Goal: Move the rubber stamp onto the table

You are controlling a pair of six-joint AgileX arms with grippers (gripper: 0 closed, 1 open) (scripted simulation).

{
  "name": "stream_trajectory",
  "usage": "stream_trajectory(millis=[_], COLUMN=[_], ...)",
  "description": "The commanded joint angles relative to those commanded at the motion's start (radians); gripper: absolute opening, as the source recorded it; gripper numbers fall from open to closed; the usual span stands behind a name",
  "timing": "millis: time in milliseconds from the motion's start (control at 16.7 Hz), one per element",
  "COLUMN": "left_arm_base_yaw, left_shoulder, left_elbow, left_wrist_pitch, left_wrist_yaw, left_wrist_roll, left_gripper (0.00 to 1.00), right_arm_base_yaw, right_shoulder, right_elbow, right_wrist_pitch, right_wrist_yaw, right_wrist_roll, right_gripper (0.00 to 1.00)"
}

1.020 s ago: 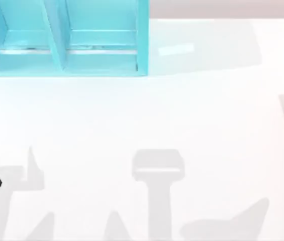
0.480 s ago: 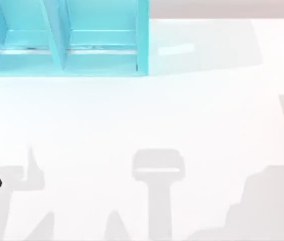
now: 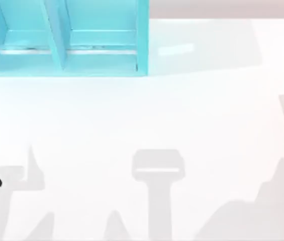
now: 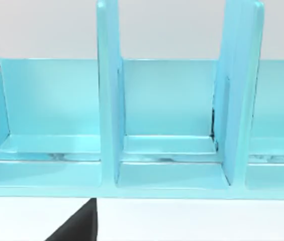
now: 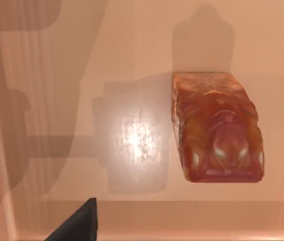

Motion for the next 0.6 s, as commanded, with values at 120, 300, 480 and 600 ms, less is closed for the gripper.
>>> stream_trajectory(millis=[120,300,480,600], left_arm_base_yaw=[0.000,0.000,0.000,0.000], left_shoulder=[0.000,0.000,0.000,0.000], left_elbow=[0.000,0.000,0.000,0.000], left_wrist_pitch=[0.000,0.000,0.000,0.000], left_wrist_yaw=[0.000,0.000,0.000,0.000], left_wrist_roll=[0.000,0.000,0.000,0.000], left_gripper=[1.00,1.00,1.00,1.00], right_arm_base_yaw=[0.005,0.003,0.002,0.001], right_shoulder=[-0.003,0.001,0.018,0.041], right_elbow=[-0.003,-0.030,-0.105,-0.160], right_wrist_pitch=[0.003,0.031,0.121,0.202], right_wrist_yaw=[0.000,0.000,0.000,0.000], right_wrist_roll=[0.001,0.001,0.002,0.002], right_gripper=[1.00,1.00,1.00,1.00])
